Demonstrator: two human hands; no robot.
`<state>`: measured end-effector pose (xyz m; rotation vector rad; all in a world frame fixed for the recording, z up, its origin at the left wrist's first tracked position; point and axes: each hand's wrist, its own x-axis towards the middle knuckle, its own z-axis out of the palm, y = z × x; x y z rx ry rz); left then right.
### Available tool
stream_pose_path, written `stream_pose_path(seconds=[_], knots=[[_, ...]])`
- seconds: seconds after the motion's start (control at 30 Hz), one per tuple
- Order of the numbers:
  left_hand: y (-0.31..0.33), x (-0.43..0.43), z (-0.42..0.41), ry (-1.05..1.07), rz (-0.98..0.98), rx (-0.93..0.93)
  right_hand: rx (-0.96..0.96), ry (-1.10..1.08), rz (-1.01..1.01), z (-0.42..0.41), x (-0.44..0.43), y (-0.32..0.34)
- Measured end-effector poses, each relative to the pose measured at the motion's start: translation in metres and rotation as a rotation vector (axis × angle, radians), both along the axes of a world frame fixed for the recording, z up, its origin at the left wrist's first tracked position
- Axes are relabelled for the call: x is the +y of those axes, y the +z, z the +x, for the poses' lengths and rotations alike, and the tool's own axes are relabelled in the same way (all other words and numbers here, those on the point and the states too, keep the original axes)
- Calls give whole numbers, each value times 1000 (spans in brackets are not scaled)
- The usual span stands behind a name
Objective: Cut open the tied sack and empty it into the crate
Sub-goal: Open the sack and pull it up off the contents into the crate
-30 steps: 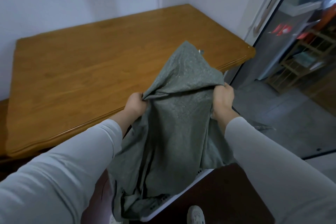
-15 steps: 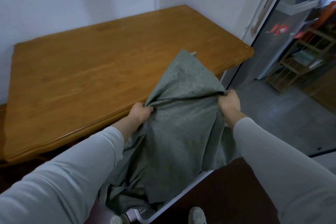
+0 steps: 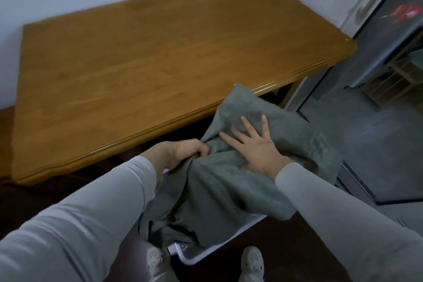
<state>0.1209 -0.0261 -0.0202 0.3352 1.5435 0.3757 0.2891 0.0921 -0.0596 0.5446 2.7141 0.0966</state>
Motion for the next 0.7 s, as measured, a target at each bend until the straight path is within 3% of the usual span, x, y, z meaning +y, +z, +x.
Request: stream_pose_path(seconds=[0.07,0.17,0.23,0.37,0.43,0.57,0.7], knots=[[-5,0,-4,15,43,40,7,-171,-221,-3,1,-19],[-29,0,-19,-20,211,352,107,-549,-608,11,13,-37],[-45,-5,-26,-169,255,554,141,-681,-606,23,29,-44],[-82,-15,-5,-521,120,723,1,-610,-438,23,45,-31],[-86,-12,12,-404,94,684,114,-625,-435,15,51,-3],[-58,19,27,-27,233,567,305,-638,-368,6,75,60],[-24,48,35,405,364,232,358,-597,-239,14,92,86]])
